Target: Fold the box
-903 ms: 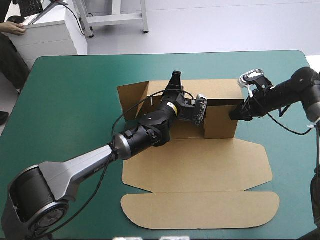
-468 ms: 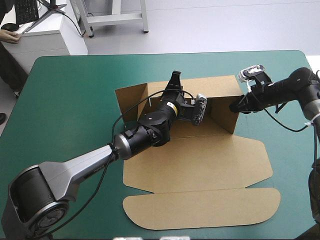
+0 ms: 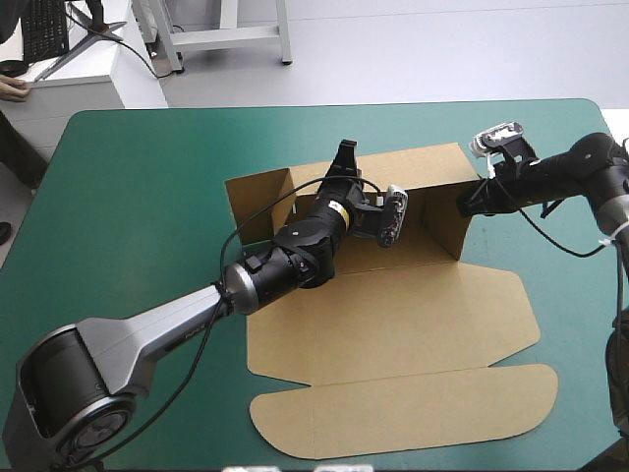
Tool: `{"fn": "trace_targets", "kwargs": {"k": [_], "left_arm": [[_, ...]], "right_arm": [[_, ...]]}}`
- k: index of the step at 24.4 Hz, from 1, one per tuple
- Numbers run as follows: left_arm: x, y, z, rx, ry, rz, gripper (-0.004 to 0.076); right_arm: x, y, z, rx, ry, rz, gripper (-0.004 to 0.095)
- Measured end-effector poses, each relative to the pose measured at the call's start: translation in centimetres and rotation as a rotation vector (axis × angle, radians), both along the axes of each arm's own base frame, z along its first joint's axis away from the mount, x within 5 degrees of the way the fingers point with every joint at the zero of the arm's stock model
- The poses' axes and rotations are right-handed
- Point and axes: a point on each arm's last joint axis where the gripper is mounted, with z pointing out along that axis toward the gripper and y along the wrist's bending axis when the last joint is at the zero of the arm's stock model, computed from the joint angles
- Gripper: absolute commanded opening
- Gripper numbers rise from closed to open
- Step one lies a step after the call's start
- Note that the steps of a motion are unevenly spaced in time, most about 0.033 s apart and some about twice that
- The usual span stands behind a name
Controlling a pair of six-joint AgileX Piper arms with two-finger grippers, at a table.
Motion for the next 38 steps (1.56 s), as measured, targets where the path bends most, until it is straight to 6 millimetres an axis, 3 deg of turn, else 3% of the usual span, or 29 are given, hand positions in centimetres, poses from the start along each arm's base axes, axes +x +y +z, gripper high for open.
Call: {"fn": "trace_targets", "kwargs": {"k": [4,12,14,19,21,24,26,27,28,32,38], "left_arm": [[0.0,0.0,0.0,-0.009,0.003,0.002,0.0039],[-0.2,-0.6,-0.3,-0.063,0.024,-0.050,0.0445],[-0.4,-1.2,-0.4,-0.124,0.047,-0.080,0.0466],[-1.2,-2.5,0.0,-0.304,0.105,-0.182,0.0441],[-2.1,-3.4,0.3,-0.373,0.139,-0.232,0.0414],[-5.0,-4.9,0.9,-0.430,0.183,-0.279,0.0352],[-6.8,-5.1,2.2,-0.444,0.180,-0.276,0.0241],[-7.7,-5.0,2.8,-0.445,0.173,-0.268,0.0092],[-8.4,-4.5,3.9,-0.455,0.161,-0.254,-0.0001],[-8.6,-1.7,7.0,-0.496,0.117,-0.153,0.0012],[-4.7,5.2,9.9,-0.569,0.065,0.146,0.0011]], "right_arm": [[0.0,0.0,0.0,0.001,0.000,-0.003,0.0004],[0.1,-0.2,0.0,-0.010,0.015,-0.046,0.0004],[0.2,-0.1,0.0,-0.019,0.019,-0.060,0.0004],[0.2,0.3,0.0,-0.038,0.020,-0.072,0.0004],[0.3,0.2,0.0,-0.038,0.019,-0.085,0.0004],[0.4,0.2,0.1,-0.035,0.018,-0.104,0.0004],[0.4,0.2,0.1,-0.031,0.021,-0.115,0.0003],[0.4,0.1,0.1,-0.030,0.022,-0.117,0.0003],[0.4,0.1,0.1,-0.032,0.021,-0.118,0.0003],[0.4,0.1,0.1,-0.023,0.031,-0.133,0.0004],[0.0,0.1,0.9,-0.011,0.082,-0.188,0.0004]]}}
